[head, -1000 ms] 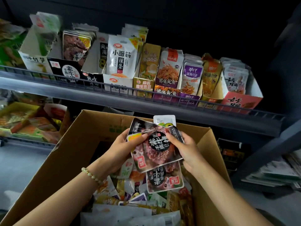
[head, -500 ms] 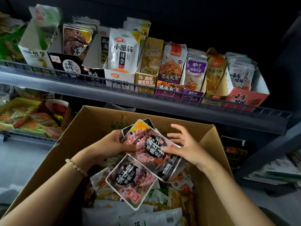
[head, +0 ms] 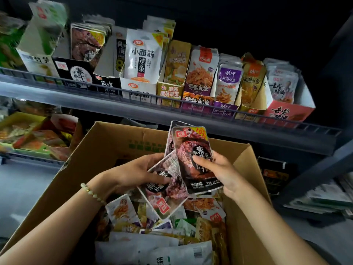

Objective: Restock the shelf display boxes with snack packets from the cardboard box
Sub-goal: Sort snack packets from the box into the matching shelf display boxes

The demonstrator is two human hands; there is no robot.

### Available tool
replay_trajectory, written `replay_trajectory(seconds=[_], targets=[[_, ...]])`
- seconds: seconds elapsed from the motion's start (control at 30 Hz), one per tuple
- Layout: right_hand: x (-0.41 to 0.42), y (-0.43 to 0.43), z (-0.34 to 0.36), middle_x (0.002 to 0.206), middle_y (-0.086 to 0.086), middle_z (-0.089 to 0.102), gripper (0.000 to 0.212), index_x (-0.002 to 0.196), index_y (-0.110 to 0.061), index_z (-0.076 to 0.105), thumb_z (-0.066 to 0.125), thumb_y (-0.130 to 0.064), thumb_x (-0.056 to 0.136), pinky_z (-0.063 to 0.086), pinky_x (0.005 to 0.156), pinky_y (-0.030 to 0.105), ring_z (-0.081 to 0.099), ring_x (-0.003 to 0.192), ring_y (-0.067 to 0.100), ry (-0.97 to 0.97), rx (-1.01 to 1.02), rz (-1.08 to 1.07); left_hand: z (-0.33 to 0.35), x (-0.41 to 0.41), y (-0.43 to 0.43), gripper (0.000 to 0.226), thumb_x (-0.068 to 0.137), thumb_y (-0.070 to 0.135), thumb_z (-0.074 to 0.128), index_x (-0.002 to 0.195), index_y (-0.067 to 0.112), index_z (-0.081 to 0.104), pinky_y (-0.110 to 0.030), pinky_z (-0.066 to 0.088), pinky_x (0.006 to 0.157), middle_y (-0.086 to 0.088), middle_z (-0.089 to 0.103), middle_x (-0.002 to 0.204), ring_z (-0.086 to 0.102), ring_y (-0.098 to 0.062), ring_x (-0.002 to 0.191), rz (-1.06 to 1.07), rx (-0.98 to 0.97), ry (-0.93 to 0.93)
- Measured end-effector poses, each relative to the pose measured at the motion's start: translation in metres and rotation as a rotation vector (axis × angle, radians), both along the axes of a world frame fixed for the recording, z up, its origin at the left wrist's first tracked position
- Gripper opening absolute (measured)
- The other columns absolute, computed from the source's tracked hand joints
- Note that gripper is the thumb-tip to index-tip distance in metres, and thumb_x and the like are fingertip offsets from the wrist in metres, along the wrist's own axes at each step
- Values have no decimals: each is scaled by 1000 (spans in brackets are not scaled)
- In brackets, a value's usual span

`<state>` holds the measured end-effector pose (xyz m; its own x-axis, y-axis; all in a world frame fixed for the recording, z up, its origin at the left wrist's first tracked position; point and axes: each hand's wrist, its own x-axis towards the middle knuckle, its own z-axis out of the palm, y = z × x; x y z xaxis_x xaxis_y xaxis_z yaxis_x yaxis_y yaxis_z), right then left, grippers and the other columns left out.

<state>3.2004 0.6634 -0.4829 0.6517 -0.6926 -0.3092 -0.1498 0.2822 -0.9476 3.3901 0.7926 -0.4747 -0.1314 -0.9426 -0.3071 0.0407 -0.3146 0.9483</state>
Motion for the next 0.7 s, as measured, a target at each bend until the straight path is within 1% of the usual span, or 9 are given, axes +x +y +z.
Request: replay_trajectory(seconds=[0.1, 0.2, 0.3, 0.4, 0.5, 0.53, 0.57, 0.63, 0.7], targets=[[-3, -2, 4, 105, 8, 73, 39, 113, -15, 63, 72, -17, 75, 58, 74, 28, 70, 94, 24, -26, -18, 10, 3, 8, 0, 30, 85, 10, 64, 114, 7, 59, -29, 59, 68, -12, 74, 99, 73, -21, 81, 76, 3, -137], [-6, -3, 5, 105, 8, 73, 43, 112, -15, 63, 73, -22, 70, 57, 74, 29, 70, 95, 25, -53, -26, -16, 4, 14, -1, 34, 77, 20, 71, 107, 8, 65, -26, 58, 67, -9, 76, 94, 74, -22, 82, 156, -52, -242], [-6, -3, 3, 104, 7, 73, 51, 114, -15, 61, 75, -22, 66, 57, 76, 31, 70, 94, 25, -33, -54, 5, 6, 17, 1, 38, 72, 29, 73, 103, 7, 67, -27, 58, 67, -7, 76, 92, 74, -22, 82, 67, -60, -325], [-6, -6, 3, 102, 5, 74, 61, 118, -16, 59, 78, -25, 61, 56, 78, 34, 71, 93, 22, 8, -101, -16, 7, 16, 4, 32, 73, 34, 70, 95, 11, 69, -23, 56, 63, -4, 76, 86, 74, -19, 77, 25, -48, -373], [-8, -8, 3, 100, 9, 74, 54, 115, -11, 62, 77, -21, 64, 58, 73, 30, 72, 91, 25, -5, -47, -25, 6, 15, 4, 31, 72, 32, 72, 93, 10, 67, -21, 56, 59, -3, 76, 80, 74, -18, 71, 210, -87, -407], [-8, -8, 3, 100, 10, 74, 53, 115, -10, 62, 76, -19, 64, 58, 71, 29, 72, 90, 25, -10, -31, -18, 4, 15, 3, 34, 71, 31, 73, 96, 9, 67, -23, 58, 59, -5, 76, 81, 74, -20, 72, 320, -107, -372], [-8, -7, 3, 100, 10, 74, 53, 114, -10, 62, 76, -19, 64, 58, 70, 30, 72, 90, 26, -9, -19, -8, 0, 16, 2, 38, 71, 29, 74, 101, 8, 66, -27, 59, 60, -8, 76, 83, 74, -24, 73, 443, -117, -273], [-6, -3, 1, 99, 10, 74, 52, 114, -12, 62, 76, -20, 65, 58, 70, 32, 72, 90, 26, -9, 0, -10, -6, 17, 0, 44, 74, 25, 74, 113, 9, 63, -33, 60, 63, -14, 75, 91, 74, -29, 77, 655, -76, 28], [-4, -1, -2, 101, 10, 74, 53, 116, -12, 61, 77, -21, 66, 57, 73, 35, 72, 91, 27, -23, 5, -55, -7, 17, -2, 48, 76, 24, 70, 121, 8, 60, -36, 59, 70, -17, 73, 102, 72, -28, 84, 693, -55, 262]])
